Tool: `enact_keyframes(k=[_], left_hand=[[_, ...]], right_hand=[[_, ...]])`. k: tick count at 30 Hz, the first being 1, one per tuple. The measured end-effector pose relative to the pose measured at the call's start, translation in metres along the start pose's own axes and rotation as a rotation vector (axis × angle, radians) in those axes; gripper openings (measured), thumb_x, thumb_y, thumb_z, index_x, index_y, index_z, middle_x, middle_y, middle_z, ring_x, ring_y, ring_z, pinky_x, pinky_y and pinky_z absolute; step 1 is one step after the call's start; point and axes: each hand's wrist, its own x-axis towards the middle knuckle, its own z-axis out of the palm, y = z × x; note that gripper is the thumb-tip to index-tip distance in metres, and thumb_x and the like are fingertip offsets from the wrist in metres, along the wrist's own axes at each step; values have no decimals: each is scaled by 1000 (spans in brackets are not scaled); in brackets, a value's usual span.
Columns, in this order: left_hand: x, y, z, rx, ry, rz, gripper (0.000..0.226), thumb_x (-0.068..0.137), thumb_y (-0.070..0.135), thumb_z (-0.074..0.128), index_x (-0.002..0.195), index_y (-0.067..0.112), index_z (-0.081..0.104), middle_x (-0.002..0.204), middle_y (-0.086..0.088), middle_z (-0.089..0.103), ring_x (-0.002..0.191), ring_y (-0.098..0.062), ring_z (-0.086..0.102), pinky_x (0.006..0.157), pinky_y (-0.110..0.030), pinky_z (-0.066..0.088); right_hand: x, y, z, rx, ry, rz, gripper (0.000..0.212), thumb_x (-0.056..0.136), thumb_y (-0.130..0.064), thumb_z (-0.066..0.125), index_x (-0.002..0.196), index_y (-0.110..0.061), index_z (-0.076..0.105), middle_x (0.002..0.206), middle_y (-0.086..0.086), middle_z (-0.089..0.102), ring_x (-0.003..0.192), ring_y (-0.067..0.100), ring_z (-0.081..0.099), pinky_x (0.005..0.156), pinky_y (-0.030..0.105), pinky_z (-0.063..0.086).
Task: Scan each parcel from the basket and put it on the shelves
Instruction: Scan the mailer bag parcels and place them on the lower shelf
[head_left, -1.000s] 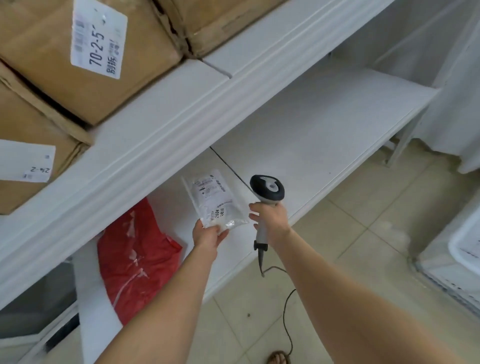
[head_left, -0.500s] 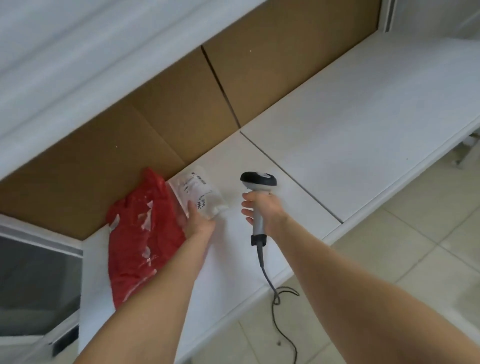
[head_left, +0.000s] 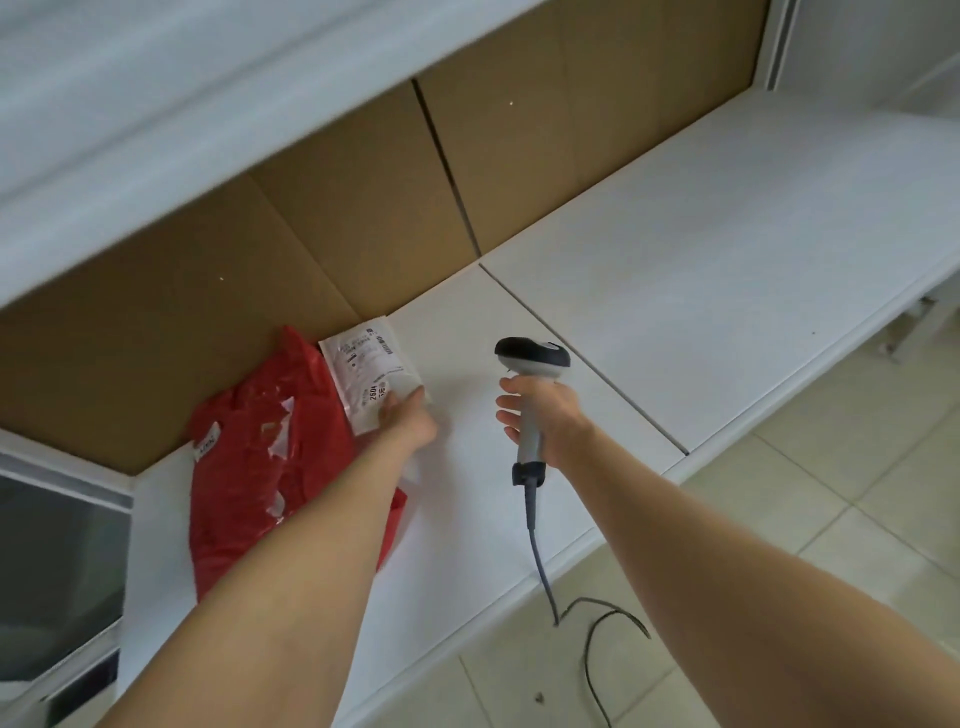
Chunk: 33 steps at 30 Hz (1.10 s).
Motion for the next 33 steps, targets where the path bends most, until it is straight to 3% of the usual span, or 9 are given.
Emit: enact_keyframes(k=[2, 7, 15, 19, 24, 28, 31, 33], left_hand=[[-8, 16, -9, -17, 3, 21, 60, 95, 15, 47, 151, 15, 23, 154, -23, 12, 143, -33, 20, 114, -31, 25], [-48, 77, -20, -153, 2, 85, 56, 95, 17, 51, 147, 11, 31, 149, -17, 25, 130, -34, 43, 103, -33, 39], [-149, 190, -17, -173, -130, 259, 52, 94, 19, 55, 143, 16, 38, 145, -11, 30, 122, -30, 50, 96, -30, 43], [-200, 260, -27, -82, -201, 407, 53, 91, 21, 54, 142, 16, 39, 144, -12, 30, 116, -31, 53, 91, -28, 42], [-279, 351, -27, 8, -269, 576, 54, 92, 20, 53, 144, 14, 37, 143, -14, 30, 115, -33, 53, 98, -34, 45], [-346, 420, -13, 72, -294, 682, 56, 92, 18, 52, 145, 14, 35, 142, -14, 30, 113, -31, 54, 96, -36, 46], [-394, 467, 3, 96, -324, 748, 55, 92, 16, 53, 145, 13, 36, 144, -14, 29, 112, -30, 54, 95, -36, 46], [-422, 494, 16, 97, -346, 784, 54, 92, 15, 54, 144, 13, 37, 145, -13, 29, 112, -28, 54, 93, -34, 45]], right_hand=[[-12, -6, -1, 8, 19, -5, 3, 87, -9, 66, 88, -10, 64, 80, 8, 62, 64, 20, 58, 61, 27, 44], [-53, -28, -22, 76, 114, -61, 4, 86, -9, 67, 83, -10, 64, 79, 6, 65, 63, 18, 59, 62, 28, 46], [-161, -70, -111, 249, 329, -122, 4, 86, -8, 66, 87, -10, 63, 76, 6, 65, 63, 17, 59, 61, 27, 45], [-224, -90, -167, 317, 422, -172, 9, 86, -16, 70, 92, -16, 63, 78, 4, 66, 71, 17, 60, 68, 31, 46], [-298, -112, -241, 421, 580, -228, 12, 88, -25, 71, 92, -22, 59, 89, 4, 66, 70, 13, 61, 60, 24, 49], [-355, -122, -306, 472, 637, -184, 24, 86, -45, 69, 95, -26, 57, 87, 2, 69, 80, 17, 62, 73, 33, 51], [-390, -125, -354, 544, 668, -172, 37, 84, -54, 68, 101, -23, 59, 89, 2, 69, 88, 21, 64, 68, 36, 55], [-409, -126, -385, 617, 697, -181, 40, 83, -55, 68, 102, -21, 60, 91, 3, 69, 92, 24, 66, 73, 41, 57]])
